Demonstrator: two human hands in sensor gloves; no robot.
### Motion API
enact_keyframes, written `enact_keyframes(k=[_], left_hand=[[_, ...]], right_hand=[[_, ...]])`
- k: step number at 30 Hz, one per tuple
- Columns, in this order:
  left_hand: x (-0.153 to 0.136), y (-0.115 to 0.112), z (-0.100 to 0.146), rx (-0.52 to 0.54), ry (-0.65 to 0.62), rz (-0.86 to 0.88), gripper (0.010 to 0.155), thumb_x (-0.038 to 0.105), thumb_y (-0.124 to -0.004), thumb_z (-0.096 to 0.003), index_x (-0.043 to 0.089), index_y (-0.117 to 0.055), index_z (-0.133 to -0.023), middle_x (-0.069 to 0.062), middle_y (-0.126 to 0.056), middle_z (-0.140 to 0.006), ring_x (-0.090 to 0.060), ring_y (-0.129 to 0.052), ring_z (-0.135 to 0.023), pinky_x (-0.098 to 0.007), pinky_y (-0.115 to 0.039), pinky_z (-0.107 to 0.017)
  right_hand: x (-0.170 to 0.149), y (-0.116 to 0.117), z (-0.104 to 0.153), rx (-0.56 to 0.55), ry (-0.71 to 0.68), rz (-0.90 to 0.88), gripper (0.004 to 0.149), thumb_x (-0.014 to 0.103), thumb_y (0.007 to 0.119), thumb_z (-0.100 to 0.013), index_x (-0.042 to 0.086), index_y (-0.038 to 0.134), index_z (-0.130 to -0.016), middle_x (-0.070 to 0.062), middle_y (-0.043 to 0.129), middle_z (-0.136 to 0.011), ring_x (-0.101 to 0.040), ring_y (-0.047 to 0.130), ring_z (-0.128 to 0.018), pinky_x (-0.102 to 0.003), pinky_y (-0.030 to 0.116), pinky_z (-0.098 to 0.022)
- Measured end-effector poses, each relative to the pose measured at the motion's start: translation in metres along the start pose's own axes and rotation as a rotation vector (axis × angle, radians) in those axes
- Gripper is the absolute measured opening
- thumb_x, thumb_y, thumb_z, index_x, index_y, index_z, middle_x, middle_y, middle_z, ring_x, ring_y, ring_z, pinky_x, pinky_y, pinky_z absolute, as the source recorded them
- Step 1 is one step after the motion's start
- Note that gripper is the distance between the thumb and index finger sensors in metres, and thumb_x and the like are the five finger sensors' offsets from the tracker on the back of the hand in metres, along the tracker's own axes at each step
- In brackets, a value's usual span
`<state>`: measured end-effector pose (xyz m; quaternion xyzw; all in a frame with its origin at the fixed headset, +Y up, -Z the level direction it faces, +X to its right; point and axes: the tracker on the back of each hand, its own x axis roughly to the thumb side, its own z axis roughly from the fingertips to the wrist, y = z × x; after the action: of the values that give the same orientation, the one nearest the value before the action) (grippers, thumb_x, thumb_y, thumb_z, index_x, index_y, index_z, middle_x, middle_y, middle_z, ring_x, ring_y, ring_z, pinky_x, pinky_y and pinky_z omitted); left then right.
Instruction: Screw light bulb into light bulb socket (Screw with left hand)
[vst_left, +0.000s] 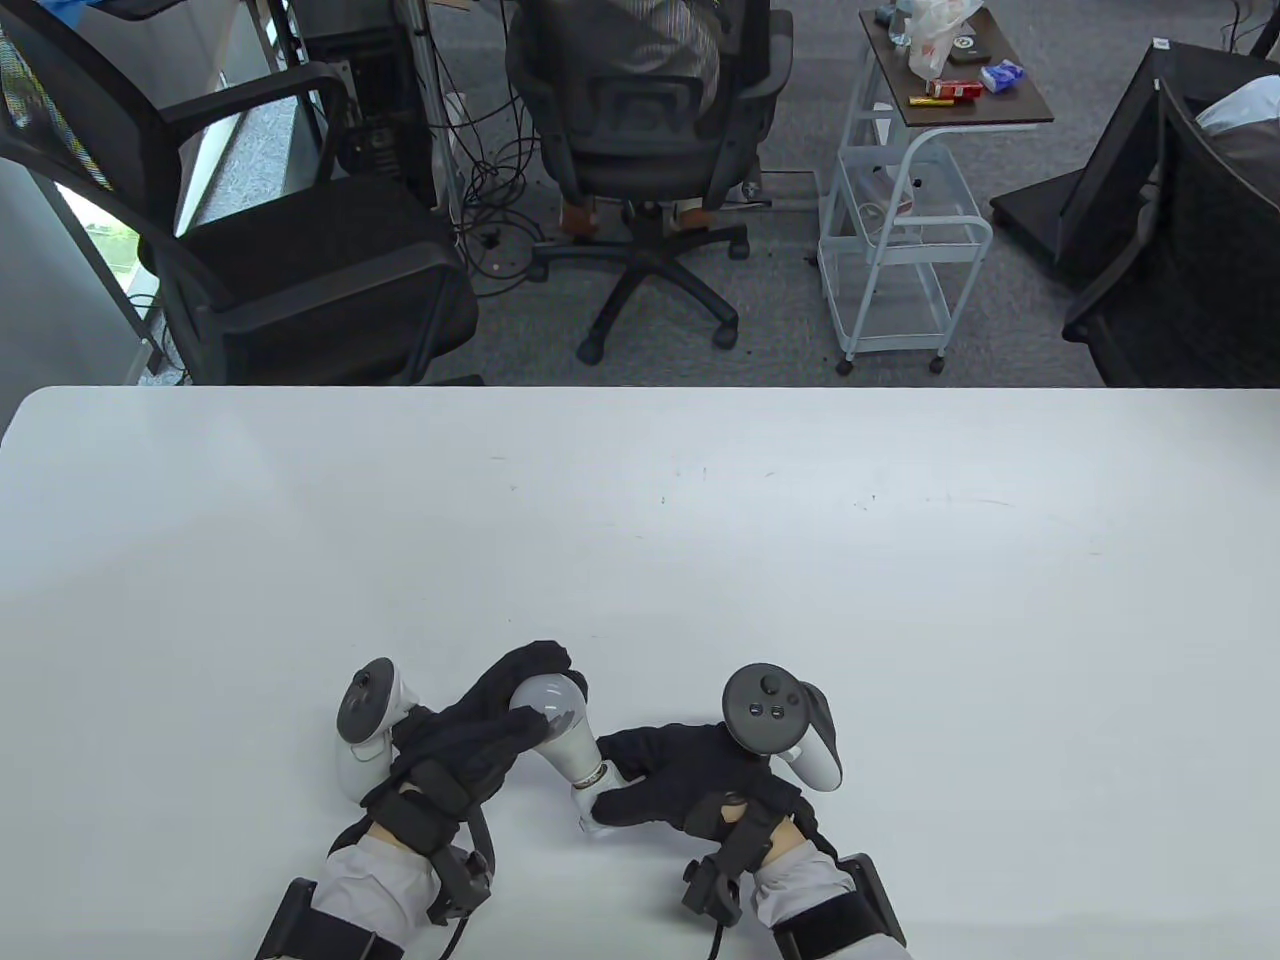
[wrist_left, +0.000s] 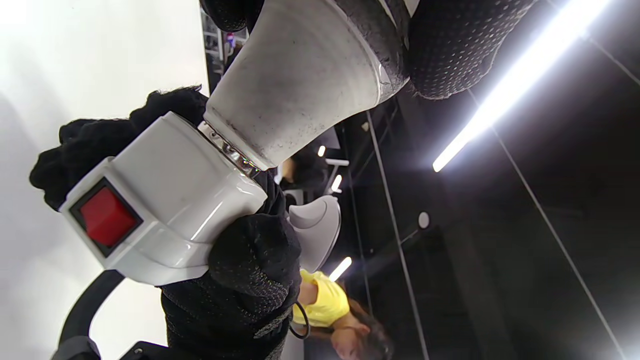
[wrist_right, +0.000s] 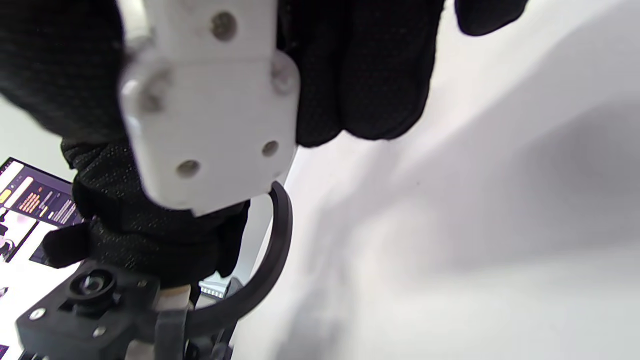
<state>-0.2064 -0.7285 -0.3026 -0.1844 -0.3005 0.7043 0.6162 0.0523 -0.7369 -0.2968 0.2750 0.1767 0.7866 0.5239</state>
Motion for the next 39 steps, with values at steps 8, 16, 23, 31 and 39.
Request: enact_keyframes(k=[8, 16, 23, 31, 39], left_hand=[[0.02, -0.012, -0.001, -0.058, 0.076, -0.373, 0.069, 0.039, -0.076, -0.0626, 0.027, -0.044, -0.122, -0.03, -0.038, -0.121, -0.056, -0.029, -0.11, -0.088, -0.026, -0.065], [0.069, -0.022, 0.006, -0.012, 0.018, -0.795, 0.066, 0.038, -0.063, -0.0648, 0.017, -0.038, -0.122, -0.029, -0.033, -0.123, -0.056, -0.02, -0.11, -0.086, -0.024, -0.066], [0.08, 0.013, 0.052, 0.179, 0.303, -1.337, 0.07, 0.045, -0.063, -0.0648, 0.016, -0.036, -0.122, -0.032, -0.036, -0.122, -0.057, -0.026, -0.109, -0.086, -0.026, -0.066], [0.038, 0.04, 0.06, 0.154, 0.587, -1.407, 0.073, 0.05, -0.061, -0.0647, 0.017, -0.03, -0.122, -0.032, -0.033, -0.122, -0.057, -0.024, -0.109, -0.086, -0.025, -0.065], [0.028, 0.042, 0.054, 0.097, 0.625, -1.382, 0.074, 0.053, -0.059, -0.0651, 0.018, -0.03, -0.123, -0.032, -0.033, -0.122, -0.057, -0.023, -0.109, -0.086, -0.024, -0.065]], right_hand=[[0.006, 0.004, 0.001, 0.025, 0.13, 0.286, 0.064, 0.038, 0.097, -0.044, 0.008, 0.07, -0.094, -0.022, 0.083, -0.089, -0.047, 0.081, -0.08, -0.078, 0.039, -0.067], [0.003, -0.012, 0.008, -0.172, 0.174, 0.343, 0.061, 0.036, 0.097, -0.042, 0.017, 0.072, -0.095, -0.016, 0.078, -0.096, -0.043, 0.073, -0.09, -0.078, 0.033, -0.069], [-0.01, -0.023, 0.008, -0.283, 0.241, 0.251, 0.061, 0.04, 0.096, -0.043, 0.023, 0.071, -0.096, -0.009, 0.069, -0.099, -0.04, 0.06, -0.095, -0.077, 0.027, -0.07], [-0.02, -0.043, -0.033, -0.441, 0.332, 0.157, 0.064, 0.034, 0.093, -0.044, 0.016, 0.064, -0.098, -0.013, 0.067, -0.1, -0.043, 0.06, -0.094, -0.078, 0.028, -0.068], [-0.037, -0.081, -0.093, -0.572, 0.466, 0.162, 0.067, 0.028, 0.09, -0.046, 0.012, 0.056, -0.101, -0.016, 0.061, -0.104, -0.045, 0.058, -0.096, -0.077, 0.028, -0.069]])
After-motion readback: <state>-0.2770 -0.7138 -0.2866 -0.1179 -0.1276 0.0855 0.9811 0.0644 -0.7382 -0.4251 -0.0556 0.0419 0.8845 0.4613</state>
